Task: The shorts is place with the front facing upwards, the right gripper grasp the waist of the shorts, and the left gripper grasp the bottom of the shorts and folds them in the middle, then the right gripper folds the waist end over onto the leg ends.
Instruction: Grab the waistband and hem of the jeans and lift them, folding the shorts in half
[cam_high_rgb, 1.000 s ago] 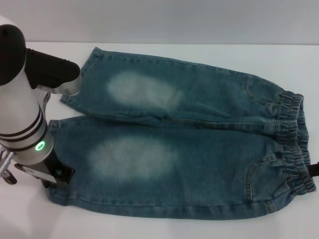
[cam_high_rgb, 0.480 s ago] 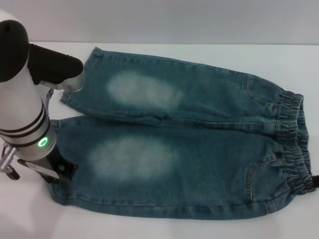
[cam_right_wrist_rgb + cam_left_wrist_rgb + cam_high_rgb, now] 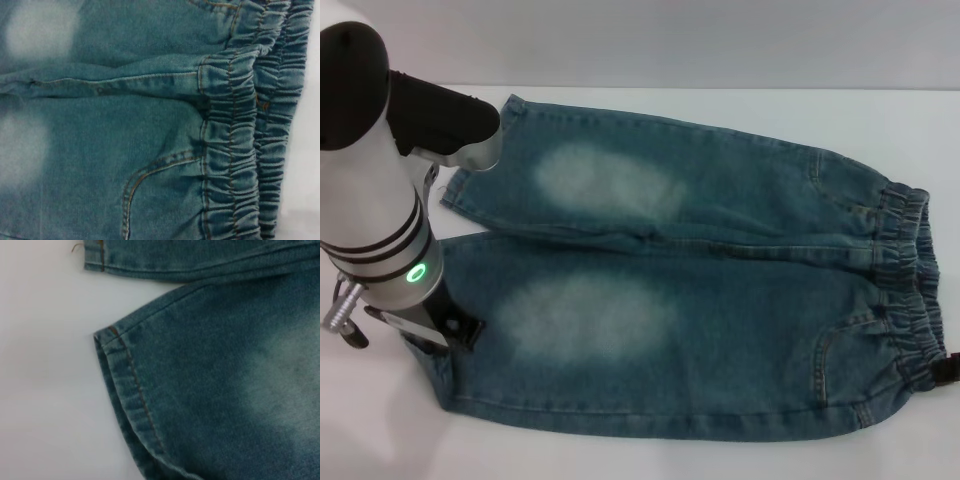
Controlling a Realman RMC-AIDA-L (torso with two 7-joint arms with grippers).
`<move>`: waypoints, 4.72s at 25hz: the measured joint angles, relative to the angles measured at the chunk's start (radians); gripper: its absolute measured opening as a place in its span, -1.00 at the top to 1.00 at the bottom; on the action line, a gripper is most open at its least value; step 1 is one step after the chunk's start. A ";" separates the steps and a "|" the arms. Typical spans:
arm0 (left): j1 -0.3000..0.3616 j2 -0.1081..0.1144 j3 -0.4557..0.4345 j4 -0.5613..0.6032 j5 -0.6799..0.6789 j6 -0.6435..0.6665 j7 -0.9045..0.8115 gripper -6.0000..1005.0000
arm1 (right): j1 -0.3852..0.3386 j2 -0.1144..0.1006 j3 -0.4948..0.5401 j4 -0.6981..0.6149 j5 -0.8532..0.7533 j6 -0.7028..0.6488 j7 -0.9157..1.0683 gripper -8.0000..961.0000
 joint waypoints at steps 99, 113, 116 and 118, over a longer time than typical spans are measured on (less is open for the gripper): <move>-0.020 -0.003 0.010 0.009 -0.016 0.029 0.011 0.95 | 0.044 -0.013 -0.008 0.124 -0.008 0.093 -0.049 -0.25; -0.031 -0.002 0.008 0.006 -0.016 0.032 0.011 0.95 | 0.054 -0.015 -0.011 0.145 -0.011 0.100 -0.085 0.42; -0.031 -0.002 0.008 0.003 -0.016 0.033 0.011 0.95 | 0.061 -0.017 -0.010 0.164 -0.014 0.103 -0.099 0.62; -0.031 -0.001 0.007 0.003 -0.016 0.034 0.011 0.95 | 0.062 -0.017 -0.010 0.165 -0.014 0.103 -0.102 0.75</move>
